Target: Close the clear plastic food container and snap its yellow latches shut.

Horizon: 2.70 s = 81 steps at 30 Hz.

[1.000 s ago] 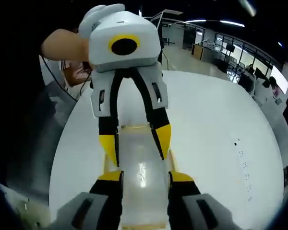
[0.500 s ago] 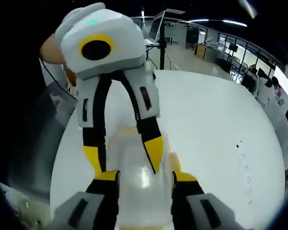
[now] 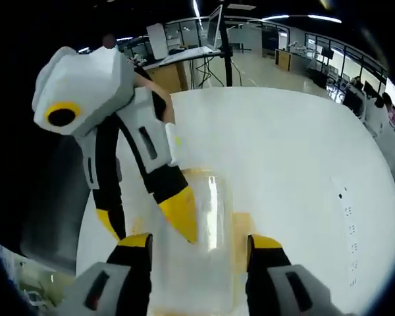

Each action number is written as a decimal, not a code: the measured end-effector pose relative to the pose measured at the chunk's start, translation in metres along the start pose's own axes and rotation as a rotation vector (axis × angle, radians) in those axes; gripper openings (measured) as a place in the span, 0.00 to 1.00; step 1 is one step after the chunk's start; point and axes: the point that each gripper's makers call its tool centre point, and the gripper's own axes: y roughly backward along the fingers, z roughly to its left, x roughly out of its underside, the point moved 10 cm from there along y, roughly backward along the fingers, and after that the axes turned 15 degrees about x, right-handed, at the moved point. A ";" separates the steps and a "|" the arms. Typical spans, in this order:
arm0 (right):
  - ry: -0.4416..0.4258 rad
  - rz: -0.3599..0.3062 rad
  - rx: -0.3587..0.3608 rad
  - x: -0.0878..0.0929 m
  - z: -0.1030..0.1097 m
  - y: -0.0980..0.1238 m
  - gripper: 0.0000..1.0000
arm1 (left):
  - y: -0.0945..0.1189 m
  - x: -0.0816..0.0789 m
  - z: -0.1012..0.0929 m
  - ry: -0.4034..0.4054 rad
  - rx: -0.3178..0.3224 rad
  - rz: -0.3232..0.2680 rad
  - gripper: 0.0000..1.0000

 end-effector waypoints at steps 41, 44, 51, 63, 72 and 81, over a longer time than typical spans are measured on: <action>0.053 0.138 -0.091 -0.006 -0.021 -0.001 0.49 | -0.007 0.002 -0.015 -0.160 -0.120 0.148 0.42; 0.036 0.112 -0.086 -0.012 -0.023 0.004 0.51 | -0.004 0.002 -0.017 -0.146 -0.119 0.146 0.47; 0.060 0.096 -0.081 -0.016 -0.020 0.003 0.52 | -0.002 0.002 -0.019 -0.116 -0.102 0.130 0.48; 0.100 0.085 -0.038 -0.023 -0.008 0.018 0.51 | 0.006 -0.007 -0.011 -0.106 -0.063 0.150 0.46; 0.129 0.074 0.014 -0.024 0.013 0.038 0.50 | 0.012 -0.015 -0.011 -0.047 -0.015 0.167 0.49; 0.133 0.041 0.147 -0.027 0.041 0.057 0.52 | 0.019 -0.020 0.002 0.022 0.012 0.204 0.47</action>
